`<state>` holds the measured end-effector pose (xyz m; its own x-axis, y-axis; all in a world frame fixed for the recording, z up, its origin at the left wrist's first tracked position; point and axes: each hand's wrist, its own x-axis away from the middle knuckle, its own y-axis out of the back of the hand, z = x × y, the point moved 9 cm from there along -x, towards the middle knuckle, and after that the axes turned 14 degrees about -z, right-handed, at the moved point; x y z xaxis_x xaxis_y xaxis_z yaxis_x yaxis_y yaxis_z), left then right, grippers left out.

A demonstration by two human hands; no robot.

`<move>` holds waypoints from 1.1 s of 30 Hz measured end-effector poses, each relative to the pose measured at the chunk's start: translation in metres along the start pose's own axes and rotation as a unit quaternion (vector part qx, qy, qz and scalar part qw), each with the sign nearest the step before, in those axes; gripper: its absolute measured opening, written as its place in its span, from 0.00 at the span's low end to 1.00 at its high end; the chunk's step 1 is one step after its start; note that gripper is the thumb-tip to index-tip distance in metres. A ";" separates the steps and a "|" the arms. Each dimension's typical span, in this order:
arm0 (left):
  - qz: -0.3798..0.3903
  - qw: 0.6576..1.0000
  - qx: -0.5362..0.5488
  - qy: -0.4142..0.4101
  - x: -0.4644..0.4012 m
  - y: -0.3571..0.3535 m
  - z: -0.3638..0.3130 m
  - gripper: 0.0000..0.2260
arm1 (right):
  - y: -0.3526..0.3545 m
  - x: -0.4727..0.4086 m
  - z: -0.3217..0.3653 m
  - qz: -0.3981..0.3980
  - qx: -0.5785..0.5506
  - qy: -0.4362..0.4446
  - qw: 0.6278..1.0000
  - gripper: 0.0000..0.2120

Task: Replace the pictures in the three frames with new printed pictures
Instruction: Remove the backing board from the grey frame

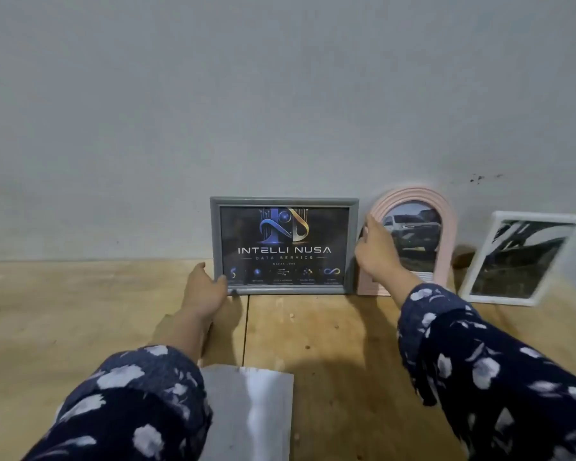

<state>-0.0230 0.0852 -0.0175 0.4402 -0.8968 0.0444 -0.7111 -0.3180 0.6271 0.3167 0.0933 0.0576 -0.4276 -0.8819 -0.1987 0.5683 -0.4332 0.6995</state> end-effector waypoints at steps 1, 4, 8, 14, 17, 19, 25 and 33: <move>-0.006 1.000 0.014 0.013 -0.006 -0.003 -0.001 0.28 | 0.000 -0.011 -0.001 -0.012 -0.003 -0.011 1.000 0.28; -0.009 0.998 0.043 0.044 -0.025 -0.014 -0.005 0.28 | -0.006 -0.033 0.003 -0.010 -0.017 -0.042 0.999 0.29; 0.002 0.995 0.065 0.070 -0.040 -0.026 -0.009 0.28 | -0.020 -0.041 0.002 -0.024 -0.054 -0.078 0.995 0.26; 0.037 0.987 0.118 0.098 -0.042 -0.036 -0.012 0.27 | -0.031 -0.043 -0.006 0.010 -0.037 -0.117 0.992 0.27; 0.017 0.982 0.143 0.122 -0.036 -0.029 -0.011 0.27 | -0.022 -0.035 0.003 0.006 -0.038 -0.112 0.993 0.26; 0.012 0.979 0.161 0.124 -0.030 -0.021 -0.011 0.28 | -0.014 -0.026 0.008 -0.001 -0.056 -0.110 0.992 0.22; 0.031 0.976 0.191 0.096 -0.016 -0.018 -0.006 0.36 | 0.026 0.008 0.000 -0.048 -0.168 -0.142 0.974 0.22; 0.104 0.963 0.236 0.081 0.048 -0.072 -0.006 0.36 | 0.109 0.067 -0.055 -0.125 -0.173 -0.172 0.962 0.24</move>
<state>0.0522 0.0671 -0.0560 0.3129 -0.9091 0.2751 -0.9465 -0.2744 0.1697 0.3886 -0.0233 0.0826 -0.7547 -0.6541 -0.0509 0.5919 -0.7124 0.3770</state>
